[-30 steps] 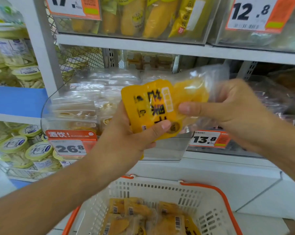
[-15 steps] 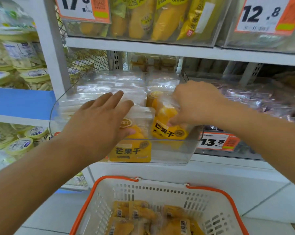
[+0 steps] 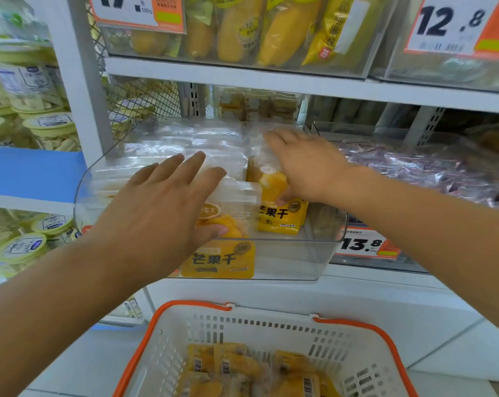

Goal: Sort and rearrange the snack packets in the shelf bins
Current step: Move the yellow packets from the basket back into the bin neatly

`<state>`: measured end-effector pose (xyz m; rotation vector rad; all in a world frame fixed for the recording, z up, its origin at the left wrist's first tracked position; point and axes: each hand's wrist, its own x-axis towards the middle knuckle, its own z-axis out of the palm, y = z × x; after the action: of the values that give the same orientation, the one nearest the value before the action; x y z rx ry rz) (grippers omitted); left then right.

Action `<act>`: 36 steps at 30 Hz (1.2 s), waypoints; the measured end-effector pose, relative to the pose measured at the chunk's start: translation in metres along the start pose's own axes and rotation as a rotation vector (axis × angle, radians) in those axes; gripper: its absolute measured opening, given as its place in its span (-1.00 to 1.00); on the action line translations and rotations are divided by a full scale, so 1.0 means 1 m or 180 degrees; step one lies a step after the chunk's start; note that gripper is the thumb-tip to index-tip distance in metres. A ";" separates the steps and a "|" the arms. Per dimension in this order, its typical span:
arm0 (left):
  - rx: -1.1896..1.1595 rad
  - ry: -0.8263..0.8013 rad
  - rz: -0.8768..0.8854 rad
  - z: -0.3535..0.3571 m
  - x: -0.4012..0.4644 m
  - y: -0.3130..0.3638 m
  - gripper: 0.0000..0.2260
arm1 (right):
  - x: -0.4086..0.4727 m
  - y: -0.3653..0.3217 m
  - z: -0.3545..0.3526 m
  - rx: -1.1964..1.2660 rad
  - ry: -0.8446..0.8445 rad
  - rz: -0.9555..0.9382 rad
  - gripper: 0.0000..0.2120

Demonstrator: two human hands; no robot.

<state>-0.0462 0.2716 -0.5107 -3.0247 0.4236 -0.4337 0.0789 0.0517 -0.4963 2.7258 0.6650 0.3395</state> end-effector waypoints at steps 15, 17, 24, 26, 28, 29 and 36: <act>0.0071 0.0655 0.0340 0.005 0.001 0.011 -0.26 | -0.013 0.022 -0.003 0.1498 0.0207 0.0306 0.20; 0.0114 0.0633 0.0437 0.008 0.000 0.015 -0.28 | -0.020 0.017 -0.005 0.1558 0.0226 0.0279 0.14; -0.0758 0.1981 0.1370 0.009 -0.015 0.045 -0.81 | -0.098 -0.029 -0.002 0.2325 0.3253 0.0868 -0.78; -0.0784 0.1110 0.1685 0.035 -0.031 0.065 -0.80 | -0.142 -0.071 0.026 0.3087 0.3959 0.1235 -0.64; -0.0135 -0.0997 0.1346 0.089 -0.054 0.080 -0.77 | -0.183 -0.114 0.084 0.3629 0.2791 0.1592 -0.58; 0.0165 -0.1828 0.0903 0.122 -0.069 0.080 -0.69 | -0.200 -0.132 0.125 0.3846 0.1656 0.1683 -0.62; -0.1278 -0.2988 -0.1708 0.290 -0.196 0.077 -0.03 | -0.290 -0.189 0.289 0.3345 -0.2733 0.2090 0.16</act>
<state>-0.1647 0.2567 -0.8487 -3.1874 -0.4121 1.1586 -0.1625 0.0015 -0.8741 3.4332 -0.4621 -1.3530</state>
